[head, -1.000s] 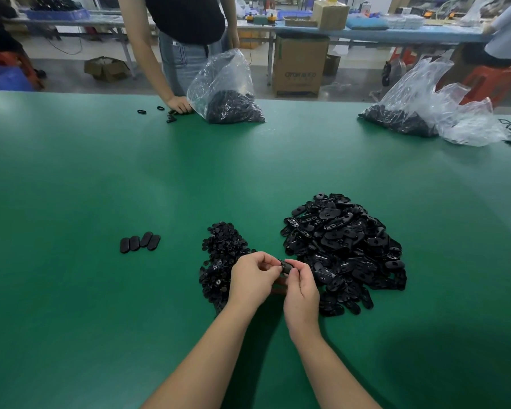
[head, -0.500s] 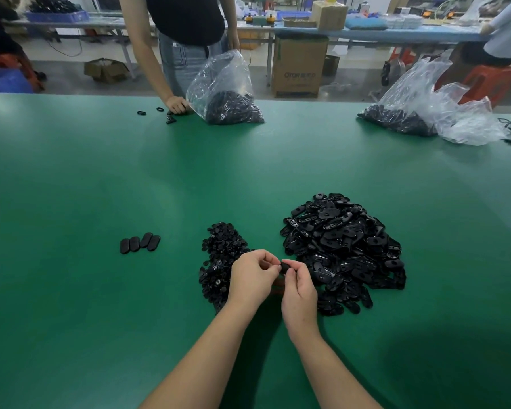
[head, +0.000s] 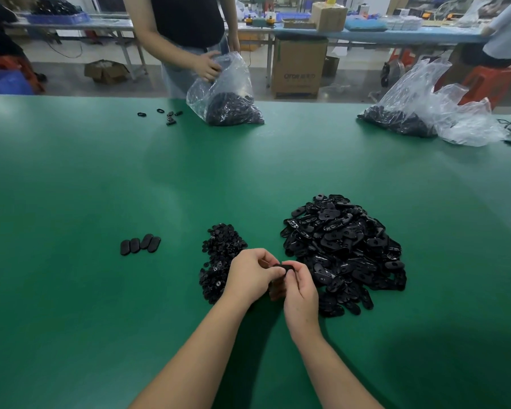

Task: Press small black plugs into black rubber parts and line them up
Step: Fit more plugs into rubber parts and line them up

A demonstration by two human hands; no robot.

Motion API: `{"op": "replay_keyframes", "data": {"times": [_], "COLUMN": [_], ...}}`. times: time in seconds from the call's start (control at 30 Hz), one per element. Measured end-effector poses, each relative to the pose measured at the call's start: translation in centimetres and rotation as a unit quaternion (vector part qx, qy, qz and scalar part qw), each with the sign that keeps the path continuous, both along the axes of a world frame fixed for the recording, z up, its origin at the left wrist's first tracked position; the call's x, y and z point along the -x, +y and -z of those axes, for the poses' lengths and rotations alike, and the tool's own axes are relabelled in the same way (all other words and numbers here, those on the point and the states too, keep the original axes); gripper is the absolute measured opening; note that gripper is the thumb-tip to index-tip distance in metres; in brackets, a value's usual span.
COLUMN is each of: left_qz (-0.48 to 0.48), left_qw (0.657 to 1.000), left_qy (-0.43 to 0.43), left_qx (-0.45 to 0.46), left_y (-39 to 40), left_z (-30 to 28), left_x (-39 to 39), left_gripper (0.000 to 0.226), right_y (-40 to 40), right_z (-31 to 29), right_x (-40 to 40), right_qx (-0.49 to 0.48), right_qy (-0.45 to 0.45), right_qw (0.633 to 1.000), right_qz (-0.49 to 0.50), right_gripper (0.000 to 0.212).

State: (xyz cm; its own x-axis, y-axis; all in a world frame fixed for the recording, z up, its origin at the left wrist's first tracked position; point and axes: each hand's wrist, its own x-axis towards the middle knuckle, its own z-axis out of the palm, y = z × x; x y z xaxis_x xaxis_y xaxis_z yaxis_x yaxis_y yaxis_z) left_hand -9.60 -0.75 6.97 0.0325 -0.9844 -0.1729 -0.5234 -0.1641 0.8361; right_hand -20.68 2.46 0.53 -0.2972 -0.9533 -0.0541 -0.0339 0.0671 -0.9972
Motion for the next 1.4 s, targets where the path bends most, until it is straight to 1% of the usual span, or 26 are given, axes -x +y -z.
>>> {"op": "replay_keyframes", "data": {"times": [0.13, 0.47, 0.67, 0.83, 1.07, 1.3, 1.4], "left_qz": [0.004, 0.003, -0.009, -0.011, -0.015, 0.042, 0.069], "left_qw": [1.0, 1.0, 1.0, 1.0, 1.0, 0.994, 0.989], "left_qy": [0.011, -0.008, -0.019, -0.022, -0.017, -0.078, -0.099], "left_qx": [-0.002, -0.012, -0.006, 0.009, 0.012, 0.066, 0.085], "left_y": [0.1, 0.2, 0.5, 0.8, 1.0, 1.2, 1.5], "left_z": [0.3, 0.5, 0.5, 0.4, 0.6, 0.7, 1.0], "left_x": [0.1, 0.5, 0.8, 1.1, 1.0, 0.5, 0.3], "left_gripper": [0.008, 0.007, 0.008, 0.009, 0.012, 0.006, 0.013], "right_y": [-0.1, -0.2, -0.3, -0.2, -0.1, -0.1, 0.0], "right_z": [0.1, 0.2, 0.5, 0.5, 0.4, 0.6, 0.4], "right_x": [0.1, 0.1, 0.2, 0.3, 0.2, 0.2, 0.1], "right_qx": [0.005, -0.003, -0.003, 0.002, 0.017, 0.022, 0.019], "right_qy": [0.007, 0.012, 0.019, 0.004, 0.03, 0.054, 0.063], "right_qw": [1.0, 1.0, 1.0, 1.0, 0.999, 0.998, 0.998], "right_qz": [-0.004, -0.005, -0.015, -0.007, -0.006, -0.001, -0.002], "right_gripper": [0.033, 0.034, 0.023, 0.024, 0.027, 0.019, 0.018]}}
